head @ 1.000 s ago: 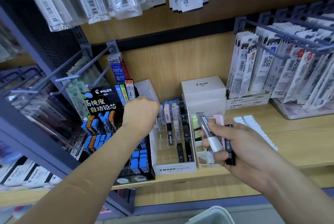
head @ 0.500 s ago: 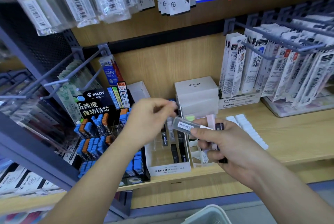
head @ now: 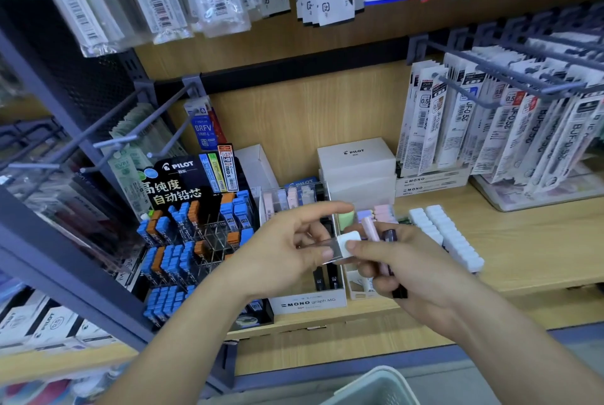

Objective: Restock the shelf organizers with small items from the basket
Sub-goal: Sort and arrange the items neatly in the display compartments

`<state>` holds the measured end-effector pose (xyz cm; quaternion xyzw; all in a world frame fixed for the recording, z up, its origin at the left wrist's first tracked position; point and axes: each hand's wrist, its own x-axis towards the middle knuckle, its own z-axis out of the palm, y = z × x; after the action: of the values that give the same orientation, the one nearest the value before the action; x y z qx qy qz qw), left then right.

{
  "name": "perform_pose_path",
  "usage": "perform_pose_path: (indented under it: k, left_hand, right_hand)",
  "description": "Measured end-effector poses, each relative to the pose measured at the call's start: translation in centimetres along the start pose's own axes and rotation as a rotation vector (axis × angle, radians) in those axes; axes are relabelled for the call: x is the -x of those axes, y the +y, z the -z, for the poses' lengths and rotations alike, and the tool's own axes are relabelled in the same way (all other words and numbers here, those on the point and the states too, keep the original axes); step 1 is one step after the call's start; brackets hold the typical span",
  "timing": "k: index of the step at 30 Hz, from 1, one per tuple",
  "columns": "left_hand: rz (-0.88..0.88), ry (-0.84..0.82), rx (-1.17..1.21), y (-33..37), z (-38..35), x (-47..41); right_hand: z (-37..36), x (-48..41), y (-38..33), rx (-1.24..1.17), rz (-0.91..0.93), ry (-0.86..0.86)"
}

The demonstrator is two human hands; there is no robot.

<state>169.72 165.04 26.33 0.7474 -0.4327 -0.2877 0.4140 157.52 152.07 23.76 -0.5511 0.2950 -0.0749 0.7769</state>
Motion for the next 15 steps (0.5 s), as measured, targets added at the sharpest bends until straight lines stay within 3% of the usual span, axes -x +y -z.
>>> perform_pose_path:
  k: [3,8,15]
  left_hand:
    - [0.018,0.012,0.041,-0.1,-0.1,0.1]
    - [0.102,0.169,0.179,-1.4,0.3,-0.2]
    - [0.006,0.334,0.198,-0.6,-1.0,-1.3]
  right_hand:
    - [0.6,-0.2,-1.2,-0.128,-0.055,0.022]
    - [4.4,-0.1,-3.8,-0.387,0.064,0.168]
    - [7.9,1.2,-4.6,-0.261,0.181,0.266]
